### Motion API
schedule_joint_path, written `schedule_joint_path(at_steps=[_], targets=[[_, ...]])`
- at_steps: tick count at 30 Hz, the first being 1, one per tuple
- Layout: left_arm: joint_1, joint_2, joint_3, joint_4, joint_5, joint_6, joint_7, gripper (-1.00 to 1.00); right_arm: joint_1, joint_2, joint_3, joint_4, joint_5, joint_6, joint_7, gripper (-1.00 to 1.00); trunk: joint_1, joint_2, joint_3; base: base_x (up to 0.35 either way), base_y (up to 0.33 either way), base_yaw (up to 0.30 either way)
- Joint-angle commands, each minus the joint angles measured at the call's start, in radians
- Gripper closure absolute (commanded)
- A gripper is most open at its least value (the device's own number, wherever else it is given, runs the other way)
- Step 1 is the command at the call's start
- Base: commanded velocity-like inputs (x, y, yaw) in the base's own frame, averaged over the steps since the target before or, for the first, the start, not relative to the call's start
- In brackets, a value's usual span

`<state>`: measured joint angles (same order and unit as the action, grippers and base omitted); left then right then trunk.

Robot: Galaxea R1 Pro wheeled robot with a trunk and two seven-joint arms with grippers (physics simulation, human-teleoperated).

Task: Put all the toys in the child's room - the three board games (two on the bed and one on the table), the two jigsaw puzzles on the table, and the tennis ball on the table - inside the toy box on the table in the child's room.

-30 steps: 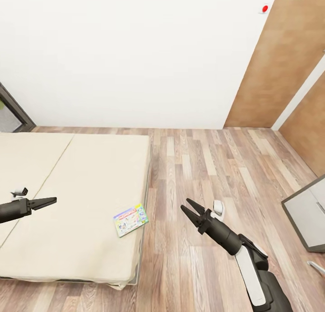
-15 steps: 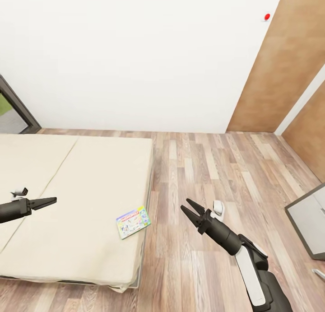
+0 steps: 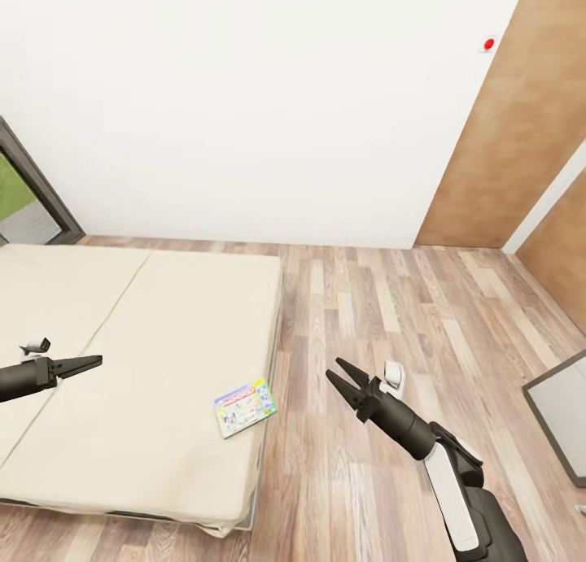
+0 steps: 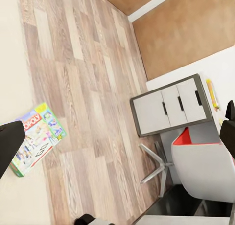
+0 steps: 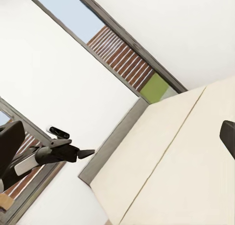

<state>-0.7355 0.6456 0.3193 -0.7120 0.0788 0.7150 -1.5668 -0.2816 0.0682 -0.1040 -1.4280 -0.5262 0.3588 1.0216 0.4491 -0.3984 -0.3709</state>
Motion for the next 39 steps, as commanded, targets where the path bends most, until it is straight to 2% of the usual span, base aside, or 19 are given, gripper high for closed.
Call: schedule_joint_path(at_steps=[1, 9, 39], targets=[[-0.001, 0.0, 0.0, 0.0, -0.001, 0.011, -0.004, -1.0, -0.001, 0.001, -0.002, 0.0, -0.005, 0.009, 0.004, -1.0, 0.001, -0.002, 0.0, 0.166, 0.014, 0.068], [-0.001, 0.0, 0.001, 0.0, -0.001, 0.01, -0.004, -1.0, -0.001, 0.001, -0.002, 0.002, -0.006, 0.009, 0.009, -1.0, 0.001, -0.002, 0.013, 0.114, 0.013, 0.046], [-0.001, 0.0, 0.001, -0.001, -0.001, 0.009, -0.004, -1.0, -0.001, 0.001, -0.002, 0.002, -0.005, 0.009, 0.008, -1.0, 0.001, -0.002, 0.063, 0.001, 0.0, 0.001]])
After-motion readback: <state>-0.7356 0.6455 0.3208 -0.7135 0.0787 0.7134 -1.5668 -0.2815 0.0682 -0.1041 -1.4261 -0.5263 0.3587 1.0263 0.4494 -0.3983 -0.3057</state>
